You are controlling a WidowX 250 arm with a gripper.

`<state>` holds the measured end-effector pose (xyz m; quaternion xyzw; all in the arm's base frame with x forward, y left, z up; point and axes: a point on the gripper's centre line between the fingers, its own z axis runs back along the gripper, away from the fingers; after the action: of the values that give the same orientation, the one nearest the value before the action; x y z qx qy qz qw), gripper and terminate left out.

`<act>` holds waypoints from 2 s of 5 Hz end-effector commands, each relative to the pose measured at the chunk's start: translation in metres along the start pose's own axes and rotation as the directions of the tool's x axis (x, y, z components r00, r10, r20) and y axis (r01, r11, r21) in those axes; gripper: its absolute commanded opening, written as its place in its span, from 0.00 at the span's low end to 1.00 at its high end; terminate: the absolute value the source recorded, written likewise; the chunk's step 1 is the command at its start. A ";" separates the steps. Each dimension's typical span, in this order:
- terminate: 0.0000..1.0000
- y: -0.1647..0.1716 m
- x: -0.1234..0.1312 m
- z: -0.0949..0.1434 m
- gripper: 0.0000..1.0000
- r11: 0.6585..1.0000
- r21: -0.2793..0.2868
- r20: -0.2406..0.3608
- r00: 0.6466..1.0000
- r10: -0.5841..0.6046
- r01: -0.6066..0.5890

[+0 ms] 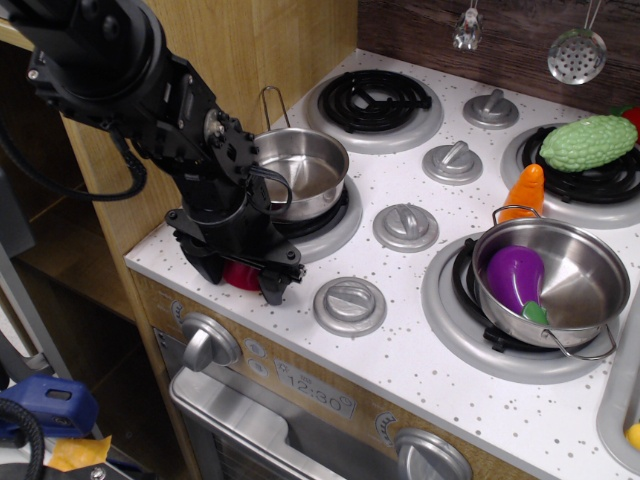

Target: Put sweet potato in pan which is on stove

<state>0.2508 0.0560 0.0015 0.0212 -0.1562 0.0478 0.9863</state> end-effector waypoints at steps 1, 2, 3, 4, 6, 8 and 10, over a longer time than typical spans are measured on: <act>0.00 0.004 0.008 0.005 0.00 1.000 0.016 0.028 1.000 0.004 -0.004; 0.00 0.003 0.013 0.027 0.00 0.999 0.053 0.008 1.000 -0.002 0.002; 0.00 0.004 0.023 0.052 0.00 0.996 0.086 0.006 1.000 -0.021 0.020; 0.00 0.004 0.042 0.072 0.00 0.991 0.122 0.060 0.996 -0.068 0.061; 0.00 0.001 0.083 0.057 0.00 0.984 0.098 0.211 0.963 -0.167 0.150; 0.00 0.000 0.112 0.038 0.00 0.974 0.048 0.254 0.941 -0.225 0.220; 0.00 0.001 0.110 0.028 1.00 0.971 0.010 0.280 0.931 -0.232 0.239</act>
<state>0.3434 0.0621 0.0545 0.0297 -0.2800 -0.0779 0.9564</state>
